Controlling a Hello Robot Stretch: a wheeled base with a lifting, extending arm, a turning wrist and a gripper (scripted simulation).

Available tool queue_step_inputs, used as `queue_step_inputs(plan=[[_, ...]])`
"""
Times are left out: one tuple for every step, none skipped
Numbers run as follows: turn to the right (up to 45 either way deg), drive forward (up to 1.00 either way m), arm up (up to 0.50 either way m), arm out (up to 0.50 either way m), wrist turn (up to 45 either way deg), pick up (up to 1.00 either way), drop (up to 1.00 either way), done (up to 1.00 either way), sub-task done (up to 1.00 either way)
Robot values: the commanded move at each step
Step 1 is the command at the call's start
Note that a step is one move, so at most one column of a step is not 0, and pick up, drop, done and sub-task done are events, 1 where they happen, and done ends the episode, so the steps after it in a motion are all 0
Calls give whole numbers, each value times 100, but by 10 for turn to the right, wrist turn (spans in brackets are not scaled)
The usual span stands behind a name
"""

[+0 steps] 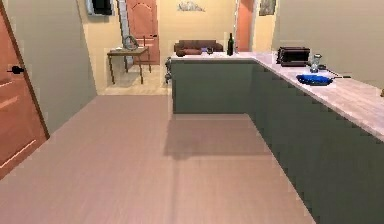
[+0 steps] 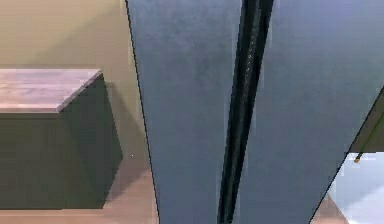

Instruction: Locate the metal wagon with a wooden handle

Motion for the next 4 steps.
queue_step_inputs(plan=[[450, 0, 0, 0, 0, 0, 0, 0, 0], [450, 0, 0, 0, 0, 0, 0, 0, 0], [420, 0, 0, 0, 0, 0, 0, 0, 0], [0, 15, 0, 0, 0, 0, 0, 0, 0]])
